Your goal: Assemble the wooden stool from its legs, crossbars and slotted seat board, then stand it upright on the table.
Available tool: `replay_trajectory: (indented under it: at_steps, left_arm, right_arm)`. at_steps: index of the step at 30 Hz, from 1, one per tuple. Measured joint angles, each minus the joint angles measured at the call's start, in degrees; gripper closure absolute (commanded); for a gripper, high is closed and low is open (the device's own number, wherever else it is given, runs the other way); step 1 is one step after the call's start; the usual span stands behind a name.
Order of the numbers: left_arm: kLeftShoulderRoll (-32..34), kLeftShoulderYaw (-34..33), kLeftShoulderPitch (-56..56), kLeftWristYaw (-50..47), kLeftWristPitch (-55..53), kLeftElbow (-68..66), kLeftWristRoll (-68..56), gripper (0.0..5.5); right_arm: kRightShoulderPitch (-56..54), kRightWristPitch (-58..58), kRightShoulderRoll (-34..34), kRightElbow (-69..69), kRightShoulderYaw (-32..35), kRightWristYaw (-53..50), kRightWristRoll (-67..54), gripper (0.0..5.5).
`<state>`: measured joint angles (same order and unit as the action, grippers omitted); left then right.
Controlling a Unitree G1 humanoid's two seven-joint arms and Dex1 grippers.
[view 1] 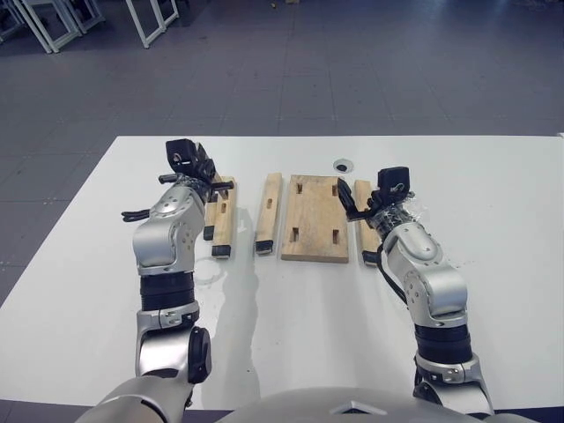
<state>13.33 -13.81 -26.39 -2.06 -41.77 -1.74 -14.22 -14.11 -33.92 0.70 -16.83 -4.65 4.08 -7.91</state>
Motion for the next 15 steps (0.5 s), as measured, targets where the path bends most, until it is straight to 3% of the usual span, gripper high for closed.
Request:
replay_trajectory:
  at_steps: [15]
  left_arm:
    - [-0.5,1.1,3.3,1.3,7.9,-4.5,2.7,5.07]
  right_arm:
    - [0.0,0.0,0.5,0.0,0.2,0.2,0.0,0.67]
